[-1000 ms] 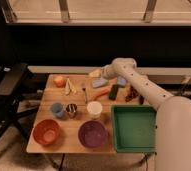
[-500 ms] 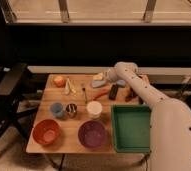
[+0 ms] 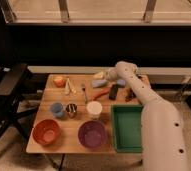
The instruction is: Place towel in purple bowl
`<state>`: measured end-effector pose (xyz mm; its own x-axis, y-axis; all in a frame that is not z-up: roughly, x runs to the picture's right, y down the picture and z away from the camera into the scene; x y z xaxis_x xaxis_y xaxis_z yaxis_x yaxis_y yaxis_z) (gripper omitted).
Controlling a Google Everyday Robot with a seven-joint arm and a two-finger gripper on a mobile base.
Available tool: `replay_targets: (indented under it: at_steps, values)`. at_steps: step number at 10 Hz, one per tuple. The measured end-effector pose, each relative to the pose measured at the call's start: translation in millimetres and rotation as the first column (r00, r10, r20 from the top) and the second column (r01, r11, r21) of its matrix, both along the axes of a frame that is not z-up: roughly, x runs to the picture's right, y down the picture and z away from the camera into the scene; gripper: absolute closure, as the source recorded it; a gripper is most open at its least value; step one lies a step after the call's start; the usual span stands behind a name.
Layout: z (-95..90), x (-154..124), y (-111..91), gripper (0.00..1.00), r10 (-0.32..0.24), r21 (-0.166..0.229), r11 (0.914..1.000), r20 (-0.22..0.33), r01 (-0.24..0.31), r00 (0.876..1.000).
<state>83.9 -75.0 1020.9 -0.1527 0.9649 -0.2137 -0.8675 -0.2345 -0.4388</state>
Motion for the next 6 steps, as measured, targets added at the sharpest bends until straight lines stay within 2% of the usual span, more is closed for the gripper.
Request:
replay_targets:
  at_steps: [3, 5, 6]
  values:
    - [16.8, -4.1, 2.3, 0.21, -0.01, -0.017, 0.9998, 0.016, 0.01, 1.0]
    - [23.2, -7.7, 5.8, 0.34, -0.016, -0.033, 0.9993, 0.023, 0.016, 1.0]
    - [24.3, -7.7, 8.7, 0.47, -0.021, -0.045, 0.9988, 0.024, 0.022, 0.999]
